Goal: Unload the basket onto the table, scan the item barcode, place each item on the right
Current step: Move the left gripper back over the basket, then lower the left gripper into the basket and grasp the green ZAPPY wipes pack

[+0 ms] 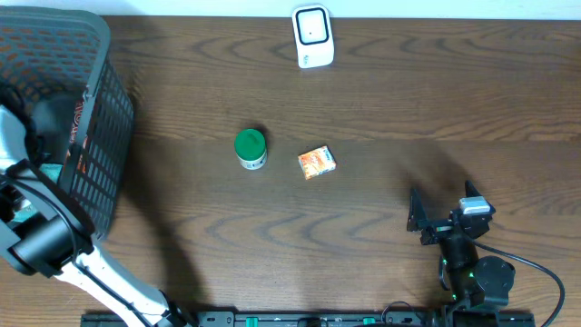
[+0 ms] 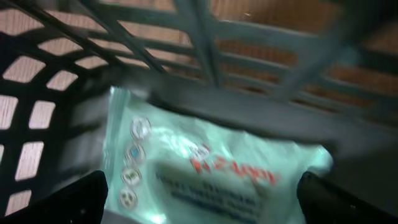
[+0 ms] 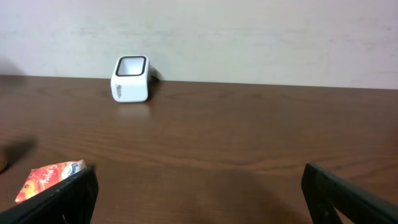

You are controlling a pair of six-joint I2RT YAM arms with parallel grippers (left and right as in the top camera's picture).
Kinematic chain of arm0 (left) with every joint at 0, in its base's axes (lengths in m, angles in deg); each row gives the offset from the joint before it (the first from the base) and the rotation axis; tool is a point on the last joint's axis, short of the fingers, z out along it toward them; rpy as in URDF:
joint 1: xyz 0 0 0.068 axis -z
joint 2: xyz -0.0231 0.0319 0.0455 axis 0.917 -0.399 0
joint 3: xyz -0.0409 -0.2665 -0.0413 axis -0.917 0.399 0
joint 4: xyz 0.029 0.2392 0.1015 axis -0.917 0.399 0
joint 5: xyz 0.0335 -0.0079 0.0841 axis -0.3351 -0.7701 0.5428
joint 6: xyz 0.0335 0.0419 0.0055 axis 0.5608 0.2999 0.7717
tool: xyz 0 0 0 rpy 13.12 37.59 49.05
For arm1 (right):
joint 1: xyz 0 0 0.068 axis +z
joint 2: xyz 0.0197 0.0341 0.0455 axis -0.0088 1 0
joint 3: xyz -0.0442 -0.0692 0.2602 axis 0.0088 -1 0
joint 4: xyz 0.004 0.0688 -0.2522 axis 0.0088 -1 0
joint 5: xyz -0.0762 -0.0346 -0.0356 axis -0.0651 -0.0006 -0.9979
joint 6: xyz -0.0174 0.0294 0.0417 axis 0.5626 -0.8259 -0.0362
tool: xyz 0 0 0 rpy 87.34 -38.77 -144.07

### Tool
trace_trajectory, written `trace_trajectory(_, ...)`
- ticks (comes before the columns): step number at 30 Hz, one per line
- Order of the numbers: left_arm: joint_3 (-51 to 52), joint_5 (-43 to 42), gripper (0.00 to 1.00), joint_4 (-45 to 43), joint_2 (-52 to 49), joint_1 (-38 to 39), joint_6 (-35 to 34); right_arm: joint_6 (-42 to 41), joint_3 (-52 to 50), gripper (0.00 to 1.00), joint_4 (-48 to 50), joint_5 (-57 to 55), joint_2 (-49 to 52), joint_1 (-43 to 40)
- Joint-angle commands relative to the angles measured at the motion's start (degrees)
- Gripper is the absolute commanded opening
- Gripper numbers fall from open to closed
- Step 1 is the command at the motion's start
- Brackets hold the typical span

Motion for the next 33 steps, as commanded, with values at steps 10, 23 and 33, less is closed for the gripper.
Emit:
trace_trajectory(10, 0.0, 1.3, 0.98, -1.6, -4.3, -0.3, -0.7, -0.5, 0.0, 0.99, -0.2, 0.3, -0.1, 0.3)
trace_trajectory(23, 0.0, 1.1, 0.98, -0.7, -0.7, -0.3, -0.7, -0.5, 0.0, 0.99, -0.2, 0.3, -0.1, 0.3)
trace_trajectory(33, 0.0, -2.8, 0.98, -1.9, 1.1, -0.3, -0.7, -0.5, 0.0, 0.99, -0.2, 0.3, -0.1, 0.3)
